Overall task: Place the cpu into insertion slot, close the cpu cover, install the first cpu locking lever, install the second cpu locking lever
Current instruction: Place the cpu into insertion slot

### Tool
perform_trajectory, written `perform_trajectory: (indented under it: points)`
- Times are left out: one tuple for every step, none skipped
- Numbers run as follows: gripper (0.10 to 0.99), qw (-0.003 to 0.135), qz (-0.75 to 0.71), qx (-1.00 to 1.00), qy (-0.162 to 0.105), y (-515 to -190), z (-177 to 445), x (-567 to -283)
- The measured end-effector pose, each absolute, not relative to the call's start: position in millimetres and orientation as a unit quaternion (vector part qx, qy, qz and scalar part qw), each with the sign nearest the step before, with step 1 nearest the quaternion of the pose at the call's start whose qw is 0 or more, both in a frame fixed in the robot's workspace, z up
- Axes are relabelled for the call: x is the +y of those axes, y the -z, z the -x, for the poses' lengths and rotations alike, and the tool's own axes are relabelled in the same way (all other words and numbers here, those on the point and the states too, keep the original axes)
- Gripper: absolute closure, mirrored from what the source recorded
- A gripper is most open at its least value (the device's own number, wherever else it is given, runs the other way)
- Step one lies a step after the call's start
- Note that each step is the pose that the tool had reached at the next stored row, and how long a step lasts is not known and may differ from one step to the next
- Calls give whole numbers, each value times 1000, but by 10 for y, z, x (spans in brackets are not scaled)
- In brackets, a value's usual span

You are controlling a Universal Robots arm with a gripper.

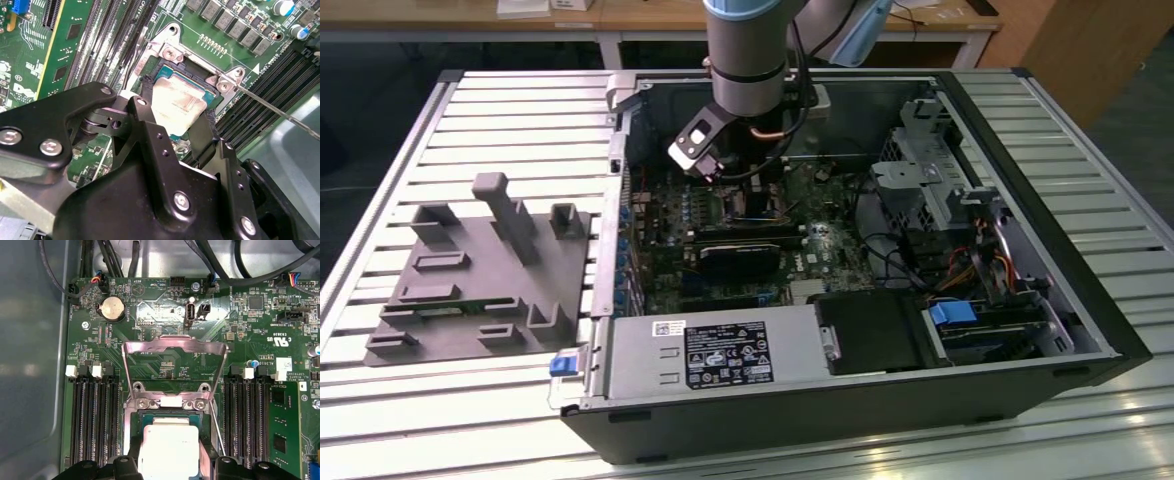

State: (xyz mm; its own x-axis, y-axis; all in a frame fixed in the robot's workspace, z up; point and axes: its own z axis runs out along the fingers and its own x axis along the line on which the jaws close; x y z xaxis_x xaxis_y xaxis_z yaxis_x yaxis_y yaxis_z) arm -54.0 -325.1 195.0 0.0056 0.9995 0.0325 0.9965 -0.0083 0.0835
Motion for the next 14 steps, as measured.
perform_trajectory:
  points:
    - [557,18,-709,704,-41,-1948,540,-3251]
    - [557,18,-709,704,-41,-1947,540,-3251]
    - [557,18,-709,704,-41,-1947,540,-3251]
    - [557,18,-709,704,-41,-1947,540,-3251]
    - [557,18,-709,704,-41,-1946,540,-3251]
    - [557,18,-709,704,-41,-1946,540,-3251]
    - [557,18,-709,704,-41,-1945,540,-3251]
    - [557,18,-709,704,-41,-1945,540,-3251]
    - [545,18,-709,704,-41,-1945,540,-3251]
    - [545,18,-709,704,-41,-1944,540,-3251]
    - [545,18,-709,704,-41,-1944,540,-3251]
    - [482,18,-709,704,-41,-1943,540,-3251]
    - [482,18,-709,704,-41,-1943,540,-3251]
    - [482,18,-709,704,-41,-1943,540,-3251]
